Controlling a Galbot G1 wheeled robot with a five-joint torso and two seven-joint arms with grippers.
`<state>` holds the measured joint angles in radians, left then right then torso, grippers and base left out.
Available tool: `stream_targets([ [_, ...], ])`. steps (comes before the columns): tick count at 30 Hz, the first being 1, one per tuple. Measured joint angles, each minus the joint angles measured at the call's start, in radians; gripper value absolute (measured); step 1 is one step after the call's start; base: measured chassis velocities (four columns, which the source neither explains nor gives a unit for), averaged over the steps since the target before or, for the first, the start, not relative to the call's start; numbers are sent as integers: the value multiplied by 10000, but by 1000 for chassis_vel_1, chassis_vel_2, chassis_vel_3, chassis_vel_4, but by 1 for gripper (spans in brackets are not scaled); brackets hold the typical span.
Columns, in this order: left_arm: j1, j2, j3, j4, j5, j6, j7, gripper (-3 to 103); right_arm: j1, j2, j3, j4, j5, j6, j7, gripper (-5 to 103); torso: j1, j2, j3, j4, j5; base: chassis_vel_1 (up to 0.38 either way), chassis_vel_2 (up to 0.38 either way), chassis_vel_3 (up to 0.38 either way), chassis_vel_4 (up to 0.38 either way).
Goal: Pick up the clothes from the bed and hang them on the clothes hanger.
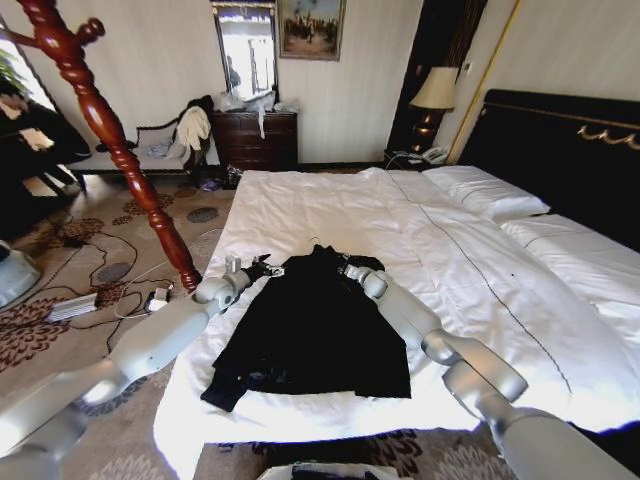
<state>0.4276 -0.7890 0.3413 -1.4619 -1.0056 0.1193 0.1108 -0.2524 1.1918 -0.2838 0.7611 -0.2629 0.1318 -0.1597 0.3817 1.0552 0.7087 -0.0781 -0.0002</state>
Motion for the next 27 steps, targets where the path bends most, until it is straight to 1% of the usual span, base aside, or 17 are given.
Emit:
stream_targets([
  [1, 109, 101, -68, -110, 12, 3, 0, 100, -82, -180, 8, 127, 156, -19, -20, 65, 0, 0, 0, 0, 1, 0, 0, 0, 0],
  [2, 109, 101, -68, -110, 12, 3, 0, 100, -82, -180, 8, 127, 156, -19, -20, 65, 0, 0, 0, 0, 1, 0, 0, 0, 0],
  [4, 460, 463, -292, -459, 39, 9, -76, 100, -460, -837, 180, 668, 756, -201, -76, 76, 1, -1, 0, 7, 5, 0, 0, 0, 0],
  [5, 597, 593, -377, -589, 38, 10, -88, 100, -675, -1176, 285, 995, 1063, -296, -94, 76, 1, 0, 0, 5, 2, 0, 0, 0, 0],
  [6, 741, 719, -479, -721, 39, 10, -99, 100, -924, -1500, 422, 1346, 1415, -396, -97, 81, 0, 0, 0, -1, 2, 0, 0, 0, 0],
  [7, 741, 719, -479, -721, 39, 10, -99, 100, -924, -1500, 422, 1346, 1415, -396, -97, 81, 0, 0, 0, -1, 2, 0, 0, 0, 0],
  [10, 1151, 994, -762, -1045, 42, 3, -132, 100, -1827, -2327, 1038, 2559, 2570, -884, -12, 96, -1, 0, -1, -4, 4, 0, 0, 0, 0],
  [11, 1151, 994, -762, -1045, 42, 3, -132, 100, -1827, -2327, 1038, 2559, 2570, -884, -12, 96, -1, 0, -1, -4, 4, 0, 0, 0, 0],
  [15, 1741, 1200, -1214, -1472, 108, -27, -187, 100, -3264, -3263, 2446, 5030, 4608, -1659, 589, 100, -1, 0, 1, 1, 3, 0, 0, 0, 0],
  [16, 1741, 1200, -1214, -1472, 108, -27, -187, 100, -3264, -3263, 2446, 5030, 4608, -1659, 589, 100, -1, 0, 1, 1, 3, 0, 0, 0, 0],
  [20, 2114, 1275, -1566, -1857, 116, -29, -284, 100, -4696, -3957, 3791, 7470, 6924, -2287, 1599, 100, -1, 0, -1, 6, -1, 0, 0, 0, 0],
  [22, 2127, 1287, -1587, -1905, 117, -27, -302, 100, -5160, -4117, 4154, 8049, 7246, -2347, 1850, 100, -1, 1, -1, 5, 2, 0, 0, 0, 0],
  [23, 2114, 1289, -1584, -1924, 117, -27, -306, 100, -5672, -4279, 4583, 8590, 7504, -2402, 2060, 100, 0, 0, 0, 5, 5, 0, 0, 0, 0],
  [24, 2107, 1288, -1586, -1927, 147, -43, -332, 100, -6126, -4386, 4997, 9096, 7740, -2478, 2249, 100, -1, 0, -1, -8, 3, 0, 0, 0, 0],
  [25, 2210, 1300, -1733, -1975, 239, -114, -407, 100, -6419, -4406, 5300, 9500, 7955, -2528, 2427, 100, -2, 1, -1, -17, -5, 0, 0, 0, 0],
  [26, 2603, 1431, -2285, -2185, 360, -201, -545, 100, -6593, -4330, 5491, 9830, 8233, -2552, 2593, 100, -1, 1, -2, -18, -5, 0, 0, 0, 0],
  [27, 2603, 1431, -2285, -2185, 360, -201, -545, 100, -6593, -4330, 5491, 9830, 8233, -2552, 2593, 100, -1, 1, -2, -18, -5, 0, 0, 0, 0],
])
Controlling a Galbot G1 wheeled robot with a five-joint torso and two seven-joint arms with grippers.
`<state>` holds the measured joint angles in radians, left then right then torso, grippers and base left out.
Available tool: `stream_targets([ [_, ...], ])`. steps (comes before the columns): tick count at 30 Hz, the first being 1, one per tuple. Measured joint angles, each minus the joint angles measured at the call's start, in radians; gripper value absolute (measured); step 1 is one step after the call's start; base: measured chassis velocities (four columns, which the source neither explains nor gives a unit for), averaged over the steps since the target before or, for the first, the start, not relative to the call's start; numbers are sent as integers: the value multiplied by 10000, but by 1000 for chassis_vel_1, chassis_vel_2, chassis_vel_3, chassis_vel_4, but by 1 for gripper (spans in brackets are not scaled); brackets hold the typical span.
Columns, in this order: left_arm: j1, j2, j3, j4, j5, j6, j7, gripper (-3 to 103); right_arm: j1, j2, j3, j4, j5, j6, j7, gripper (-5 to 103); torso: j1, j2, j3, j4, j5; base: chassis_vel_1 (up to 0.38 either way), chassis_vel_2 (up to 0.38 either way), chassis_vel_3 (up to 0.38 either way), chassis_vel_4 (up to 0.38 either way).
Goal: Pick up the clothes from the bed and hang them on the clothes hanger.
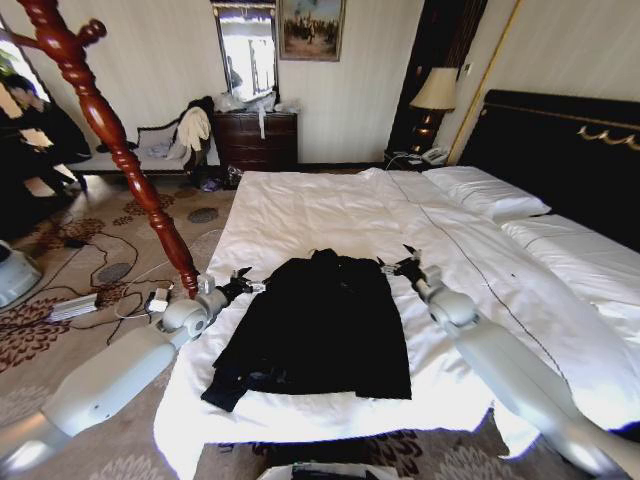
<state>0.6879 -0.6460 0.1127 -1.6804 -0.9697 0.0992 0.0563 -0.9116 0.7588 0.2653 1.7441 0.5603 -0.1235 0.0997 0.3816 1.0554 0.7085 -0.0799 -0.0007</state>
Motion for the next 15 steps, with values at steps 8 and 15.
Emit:
stream_targets([
  [8, -124, -279, -127, 240, 92, 24, -196, 100, -3685, 109, 3586, 1967, 69, -16, 308, 100, 1, -2, 1, 4, 15, 21, 16, 14, 20],
  [15, -239, -372, 117, 546, 183, -32, -42, 100, -6291, 875, 5995, 3395, -373, 283, -41, 100, 2, -1, 3, 29, -4, -5, -8, -2, -1],
])
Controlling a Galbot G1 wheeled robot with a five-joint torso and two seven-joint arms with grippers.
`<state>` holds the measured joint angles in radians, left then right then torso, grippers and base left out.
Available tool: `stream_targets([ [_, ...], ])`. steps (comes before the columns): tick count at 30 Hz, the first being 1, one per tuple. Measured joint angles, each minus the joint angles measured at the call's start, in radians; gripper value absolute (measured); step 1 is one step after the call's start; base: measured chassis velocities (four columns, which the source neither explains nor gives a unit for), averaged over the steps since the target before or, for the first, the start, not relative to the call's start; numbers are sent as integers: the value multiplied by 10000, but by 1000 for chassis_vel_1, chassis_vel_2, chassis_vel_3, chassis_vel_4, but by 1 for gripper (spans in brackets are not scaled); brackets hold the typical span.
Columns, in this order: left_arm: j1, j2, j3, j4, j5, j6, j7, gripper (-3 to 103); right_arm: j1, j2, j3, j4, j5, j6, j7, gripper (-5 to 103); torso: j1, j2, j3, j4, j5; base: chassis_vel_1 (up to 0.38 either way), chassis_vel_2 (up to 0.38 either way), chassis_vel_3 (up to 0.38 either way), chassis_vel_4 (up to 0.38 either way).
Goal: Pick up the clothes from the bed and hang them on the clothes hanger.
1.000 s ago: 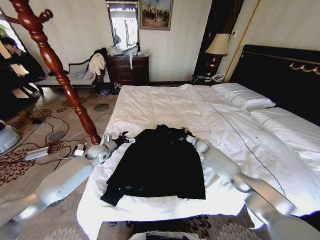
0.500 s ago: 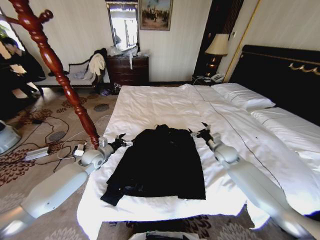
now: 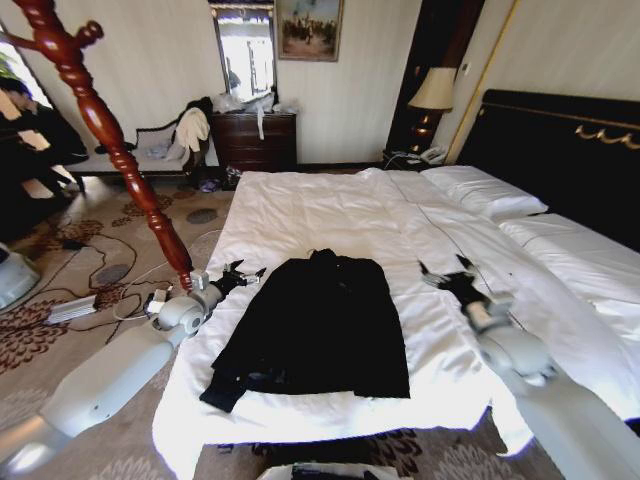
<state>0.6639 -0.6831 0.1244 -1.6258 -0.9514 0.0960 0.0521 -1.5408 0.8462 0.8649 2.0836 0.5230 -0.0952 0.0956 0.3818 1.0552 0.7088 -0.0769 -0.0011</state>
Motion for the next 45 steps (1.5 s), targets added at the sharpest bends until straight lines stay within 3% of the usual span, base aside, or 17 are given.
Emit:
stream_targets([
  [5, 275, -26, -228, -214, 134, -112, 3, 100, -1327, 897, 695, 691, -539, 317, -367, 100, -2, 0, -1, -16, 8, 0, 0, 0, 0],
  [10, 601, -26, -449, -437, 541, -357, -49, 100, -1838, 1892, 536, 843, -1304, 702, -545, 100, -2, 0, 0, -4, 10, 0, 0, 0, 0],
  [12, 722, -21, -576, -582, 617, -407, -78, 100, -2118, 2279, 477, 914, -1792, 949, -643, 100, -2, 0, -1, -12, 11, 0, 0, 0, 0],
  [22, 385, 68, -514, -603, 529, -264, -143, 100, -2231, 2431, 412, 950, -2059, 1083, -656, 100, 0, 0, 1, -8, 10, 0, 0, 0, 0],
  [26, -617, -154, 130, 13, 305, 94, -278, 100, -2211, 2417, 393, 935, -2055, 1083, -656, 100, 0, -1, 1, -7, 11, 0, 0, 0, 0],
  [31, -2943, -1059, 1811, 1191, -441, 633, -508, 100, -2192, 2402, 380, 914, -2044, 1081, -657, 100, 1, -1, 2, -13, 12, 0, 0, 0, 0],
  [32, -2943, -1059, 1811, 1191, -441, 633, -508, 100, -2192, 2402, 380, 914, -2044, 1081, -657, 100, 1, -1, 2, -13, 12, 0, 0, 0, 0],
  [35, -4081, -1887, 2623, 1990, -592, 1017, -767, 100, -2182, 2396, 373, 908, -2039, 1079, -657, 100, 1, -2, 2, -9, 11, 0, 0, 0, 0],
  [36, -4613, -2355, 3007, 2500, -529, 1311, -1025, 100, -2179, 2394, 372, 906, -2038, 1079, -655, 100, 1, -2, 2, -15, 13, 0, 0, 0, 0],
  [42, -5890, -3523, 3892, 3818, -305, 2162, -1329, 100, -2171, 2390, 368, 900, -2032, 1074, -655, 100, 2, -2, 2, -12, 16, 0, 0, 0, 0],
  [45, -6452, -4165, 4244, 4776, 479, 2848, -1336, 100, -2169, 2389, 367, 898, -2028, 1073, -654, 100, 2, -2, 2, -11, 13, 0, 0, 0, 0],
])
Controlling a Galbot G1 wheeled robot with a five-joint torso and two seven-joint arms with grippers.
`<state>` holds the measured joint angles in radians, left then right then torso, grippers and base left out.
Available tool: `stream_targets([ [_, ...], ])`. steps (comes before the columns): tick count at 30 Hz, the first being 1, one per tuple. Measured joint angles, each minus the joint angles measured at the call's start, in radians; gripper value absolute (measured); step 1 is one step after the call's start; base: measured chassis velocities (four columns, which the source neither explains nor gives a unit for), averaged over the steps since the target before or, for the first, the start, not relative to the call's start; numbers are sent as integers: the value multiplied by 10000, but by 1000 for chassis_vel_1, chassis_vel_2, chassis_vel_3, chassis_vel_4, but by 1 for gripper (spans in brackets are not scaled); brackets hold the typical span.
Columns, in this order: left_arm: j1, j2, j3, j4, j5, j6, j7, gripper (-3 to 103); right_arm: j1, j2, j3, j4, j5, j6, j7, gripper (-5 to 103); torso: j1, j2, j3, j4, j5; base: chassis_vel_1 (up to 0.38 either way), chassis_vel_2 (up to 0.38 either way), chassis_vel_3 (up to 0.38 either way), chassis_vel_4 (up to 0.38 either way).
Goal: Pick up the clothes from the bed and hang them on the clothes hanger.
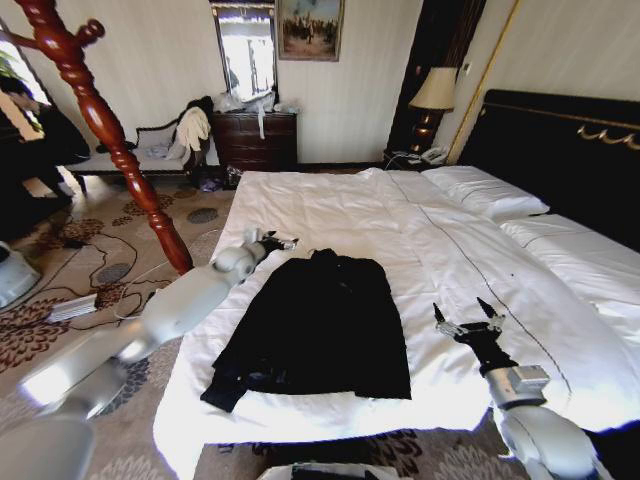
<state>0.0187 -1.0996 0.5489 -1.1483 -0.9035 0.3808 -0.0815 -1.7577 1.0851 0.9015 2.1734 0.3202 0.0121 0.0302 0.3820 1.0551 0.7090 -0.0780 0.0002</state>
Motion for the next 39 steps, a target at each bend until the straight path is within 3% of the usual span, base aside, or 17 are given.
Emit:
stream_targets([
  [2, -372, -495, 220, 711, 326, 920, 3, 100, 4, -2, -3, -2, 2, -2, 2, 100, 0, 0, 1, 6, 0, 0, 0, 0, 0],
  [3, -372, -495, 220, 711, 326, 920, 3, 100, 4, -2, -3, -2, 2, -2, 2, 100, 0, 0, 1, 6, 0, 0, 0, 0, 0],
  [5, -633, -984, 306, 1277, 252, 1890, 93, 100, 6, -3, -6, -3, 5, -3, 2, 100, 0, 0, 1, 3, -2, 0, 0, 0, 0],
  [7, -875, -1612, 302, 1953, 136, 2462, 163, 100, 8, -3, -8, -7, 7, -5, 4, 100, -1, 0, -1, 6, 0, 0, 0, 0, 0],
  [9, -997, -1992, 279, 2413, 163, 2597, 256, 100, 11, -4, -8, -6, 8, -5, 5, 100, -1, 0, -1, 2, -1, 0, 0, 0, 0],
  [13, -1495, -3489, 181, 4366, 576, 3091, 743, 100, 11, -5, -10, -11, 11, -9, 8, 100, 0, -1, -1, -4, 1, 0, 0, 0, 0],
  [18, -1665, -4238, -73, 5754, 1209, 3531, 1104, 100, 9, -5, -10, -10, 13, -12, 10, 100, -2, -1, -1, 3, 0, 0, 0, 0, 0],
  [26, -1336, -4438, -554, 6640, 2114, 3598, 1413, 100, 12, -6, -11, -10, 14, -13, 11, 100, -2, 0, -1, 3, -3, 0, 0, 0, 0],
  [30, -1226, -4627, -820, 7217, 2566, 3350, 1649, 100, 14, -6, -11, -10, 14, -13, 10, 100, -3, 0, 0, 5, -3, 0, 0, 0, 0],
  [35, -1037, -5111, -1714, 8217, 3946, 2751, 1940, 100, 15, -6, -12, -11, 14, -13, 10, 100, -2, 1, -2, -6, -4, 0, 0, 0, 0],
  [39, -1003, -5139, -2026, 8486, 4185, 2653, 1966, 100, 14, -6, -12, -12, 14, -13, 11, 100, -3, 1, -2, 1, -3, 0, 0, 0, 0],
])
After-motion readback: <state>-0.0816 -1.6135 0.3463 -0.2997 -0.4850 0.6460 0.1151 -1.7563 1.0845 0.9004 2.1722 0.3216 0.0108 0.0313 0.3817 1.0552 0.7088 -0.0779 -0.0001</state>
